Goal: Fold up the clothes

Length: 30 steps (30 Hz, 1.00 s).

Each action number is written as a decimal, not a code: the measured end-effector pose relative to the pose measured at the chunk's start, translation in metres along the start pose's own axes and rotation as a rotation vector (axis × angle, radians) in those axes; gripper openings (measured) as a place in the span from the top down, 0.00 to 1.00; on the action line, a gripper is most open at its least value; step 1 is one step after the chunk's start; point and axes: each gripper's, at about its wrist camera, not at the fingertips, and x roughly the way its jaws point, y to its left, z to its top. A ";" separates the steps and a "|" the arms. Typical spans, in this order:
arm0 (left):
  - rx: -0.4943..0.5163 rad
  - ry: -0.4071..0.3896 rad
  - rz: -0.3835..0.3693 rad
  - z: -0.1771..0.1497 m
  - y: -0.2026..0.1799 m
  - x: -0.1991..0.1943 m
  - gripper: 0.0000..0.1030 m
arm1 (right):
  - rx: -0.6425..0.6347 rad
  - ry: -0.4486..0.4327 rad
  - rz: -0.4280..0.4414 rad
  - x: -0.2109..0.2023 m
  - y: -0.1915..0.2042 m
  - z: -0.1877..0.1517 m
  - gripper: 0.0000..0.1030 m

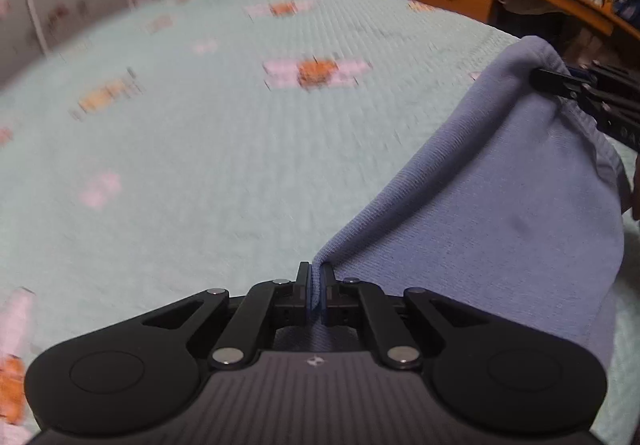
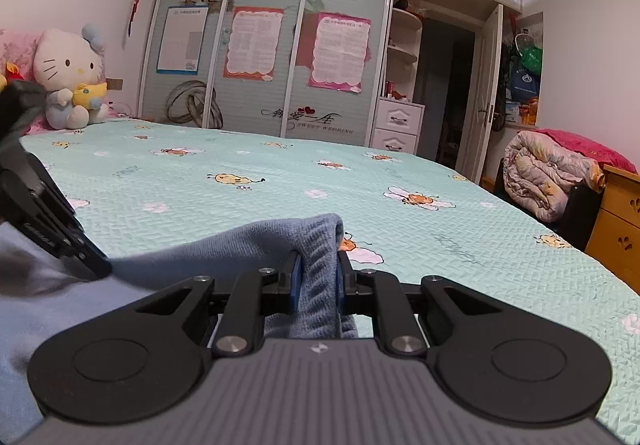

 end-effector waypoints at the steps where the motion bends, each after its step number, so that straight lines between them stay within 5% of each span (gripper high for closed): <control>1: 0.008 -0.026 0.040 0.005 -0.001 -0.007 0.97 | 0.005 0.000 0.001 0.004 -0.003 0.004 0.84; 5: 0.050 -0.109 0.234 0.042 0.001 -0.020 0.96 | 0.004 0.006 -0.002 0.032 -0.013 0.024 0.84; 11: 0.207 -0.199 0.536 0.110 0.000 0.008 0.95 | 0.076 -0.001 -0.058 0.108 -0.035 0.058 0.84; 16: 0.217 -0.275 0.722 0.146 -0.003 0.044 0.95 | 0.086 -0.015 -0.121 0.165 -0.051 0.072 0.83; 22: 0.119 -0.117 0.636 0.121 0.009 0.080 0.86 | 0.145 0.073 -0.089 0.169 -0.073 0.054 0.73; 25: 0.026 -0.103 0.614 0.095 0.021 0.060 0.82 | 0.243 0.070 -0.067 0.128 -0.088 0.035 0.58; 27: -0.071 -0.109 0.581 0.077 0.028 0.037 0.58 | 0.316 0.084 -0.056 0.098 -0.096 0.018 0.52; 30: -0.197 -0.158 0.505 0.041 0.027 -0.015 0.58 | 0.448 0.130 -0.007 0.052 -0.098 -0.013 0.51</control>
